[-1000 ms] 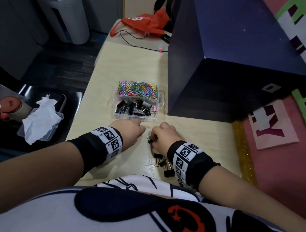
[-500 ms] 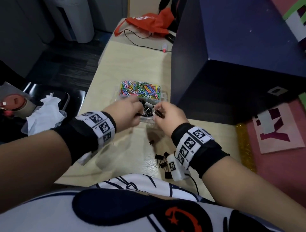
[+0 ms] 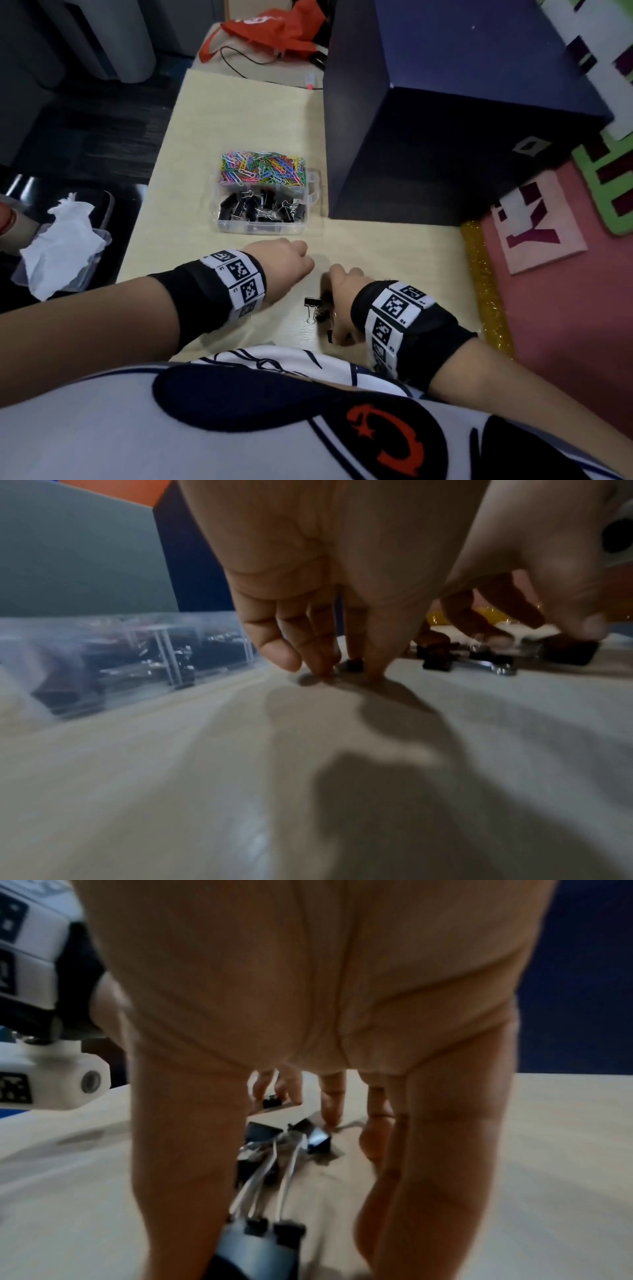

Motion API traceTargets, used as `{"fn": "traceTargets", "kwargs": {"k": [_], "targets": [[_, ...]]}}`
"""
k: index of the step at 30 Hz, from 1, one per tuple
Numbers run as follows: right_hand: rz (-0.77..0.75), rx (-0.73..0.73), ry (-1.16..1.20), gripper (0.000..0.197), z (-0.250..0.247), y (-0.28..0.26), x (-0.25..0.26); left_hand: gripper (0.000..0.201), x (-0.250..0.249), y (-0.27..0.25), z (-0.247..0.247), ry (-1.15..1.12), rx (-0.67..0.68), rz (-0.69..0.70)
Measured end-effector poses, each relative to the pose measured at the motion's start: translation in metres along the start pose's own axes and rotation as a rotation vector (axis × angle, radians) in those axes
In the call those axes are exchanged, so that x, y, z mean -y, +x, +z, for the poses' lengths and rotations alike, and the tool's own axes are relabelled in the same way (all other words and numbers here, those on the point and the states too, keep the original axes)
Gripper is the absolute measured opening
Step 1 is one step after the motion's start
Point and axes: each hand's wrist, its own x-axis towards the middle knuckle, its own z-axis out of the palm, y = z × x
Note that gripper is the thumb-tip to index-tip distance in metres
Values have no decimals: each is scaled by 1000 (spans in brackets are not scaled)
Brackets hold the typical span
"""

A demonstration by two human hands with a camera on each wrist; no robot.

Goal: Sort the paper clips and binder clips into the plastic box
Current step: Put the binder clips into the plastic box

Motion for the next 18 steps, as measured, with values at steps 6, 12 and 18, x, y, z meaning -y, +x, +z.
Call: {"fn": "traceTargets", "kwargs": {"k": [6, 12, 18], "targets": [[-77, -155, 151, 58, 12, 5, 4, 21, 1, 0, 1, -14, 37, -76], [-182, -237, 234, 41, 6, 12, 0, 22, 5, -10, -1, -82, 26, -127], [-185, -309, 348, 33, -8, 23, 1, 30, 29, -29, -21, -155, -170, -234]]}}
